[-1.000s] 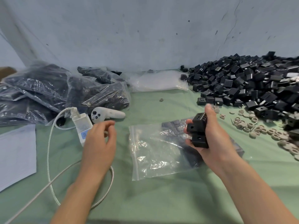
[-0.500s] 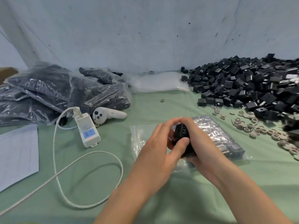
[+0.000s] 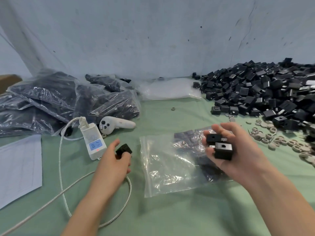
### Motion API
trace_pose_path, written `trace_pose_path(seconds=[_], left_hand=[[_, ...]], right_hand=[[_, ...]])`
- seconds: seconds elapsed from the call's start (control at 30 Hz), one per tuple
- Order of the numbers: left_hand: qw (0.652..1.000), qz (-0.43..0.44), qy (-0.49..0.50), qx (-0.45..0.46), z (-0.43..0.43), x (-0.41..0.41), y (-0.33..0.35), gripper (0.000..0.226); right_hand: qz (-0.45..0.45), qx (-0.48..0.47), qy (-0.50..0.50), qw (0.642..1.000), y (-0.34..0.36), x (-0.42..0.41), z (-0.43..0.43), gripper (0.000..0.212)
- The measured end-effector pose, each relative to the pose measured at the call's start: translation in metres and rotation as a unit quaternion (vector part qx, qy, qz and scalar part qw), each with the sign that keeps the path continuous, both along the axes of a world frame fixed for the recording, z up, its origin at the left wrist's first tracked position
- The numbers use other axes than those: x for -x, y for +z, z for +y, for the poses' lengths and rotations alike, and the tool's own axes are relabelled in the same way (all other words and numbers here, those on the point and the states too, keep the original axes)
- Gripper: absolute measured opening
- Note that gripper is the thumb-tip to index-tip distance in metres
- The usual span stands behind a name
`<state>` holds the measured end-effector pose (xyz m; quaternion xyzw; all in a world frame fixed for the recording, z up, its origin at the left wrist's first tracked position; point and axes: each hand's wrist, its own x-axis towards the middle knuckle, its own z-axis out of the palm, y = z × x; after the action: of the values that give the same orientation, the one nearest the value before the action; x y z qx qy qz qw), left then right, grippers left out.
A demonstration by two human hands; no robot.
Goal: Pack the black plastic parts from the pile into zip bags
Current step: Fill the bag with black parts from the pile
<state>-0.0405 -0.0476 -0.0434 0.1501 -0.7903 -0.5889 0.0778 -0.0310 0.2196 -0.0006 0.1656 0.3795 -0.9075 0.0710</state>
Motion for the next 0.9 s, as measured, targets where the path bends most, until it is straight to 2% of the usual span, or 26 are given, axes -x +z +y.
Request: trace_pose_path(seconds=[0.07,0.13,0.17,0.27,0.37,0.4,0.47,0.5,0.6,0.8,0.9], left_hand=[[0.999,-0.038,-0.017,0.022,-0.004,0.004,-0.007,0.037],[0.996,-0.050,-0.054,0.058,-0.002,0.006,-0.009,0.022],[0.993,-0.042,-0.088,0.073,0.001,0.004,-0.007,0.020],[0.965,0.004,-0.219,0.148,0.010,-0.002,-0.004,0.037],[0.947,0.028,-0.222,0.232,0.017,-0.001,-0.011,0.018],[0.934,0.030,-0.209,0.289,0.019,0.001,-0.013,0.018],[0.886,0.055,-0.193,0.418,0.024,0.005,-0.014,0.028],[0.867,0.077,-0.200,0.449,0.025,0.007,-0.014,0.034],[0.866,0.090,-0.242,0.428,0.022,0.012,-0.012,0.049],[0.854,0.109,-0.306,0.406,0.023,0.019,-0.015,0.033],[0.875,0.082,-0.302,0.369,0.026,0.025,-0.020,0.040]], right_hand=[[-0.002,0.011,-0.013,1.000,-0.002,0.003,0.006,0.011],[-0.004,0.012,-0.021,1.000,-0.003,0.006,0.010,0.010],[-0.003,0.011,-0.024,1.000,-0.004,0.007,0.011,0.009],[0.007,0.004,-0.028,1.000,-0.006,0.010,0.012,0.009],[0.013,-0.010,-0.018,1.000,-0.008,0.012,0.011,0.009],[0.013,-0.011,-0.016,1.000,-0.009,0.012,0.010,0.008],[0.012,-0.012,-0.014,1.000,-0.009,0.012,0.010,0.007],[0.011,-0.012,-0.014,1.000,-0.009,0.013,0.010,0.006],[0.009,-0.007,-0.016,1.000,-0.010,0.013,0.013,0.006],[0.005,0.004,-0.026,1.000,-0.011,0.017,0.019,0.010],[0.003,0.009,-0.032,0.999,-0.013,0.019,0.021,0.011]])
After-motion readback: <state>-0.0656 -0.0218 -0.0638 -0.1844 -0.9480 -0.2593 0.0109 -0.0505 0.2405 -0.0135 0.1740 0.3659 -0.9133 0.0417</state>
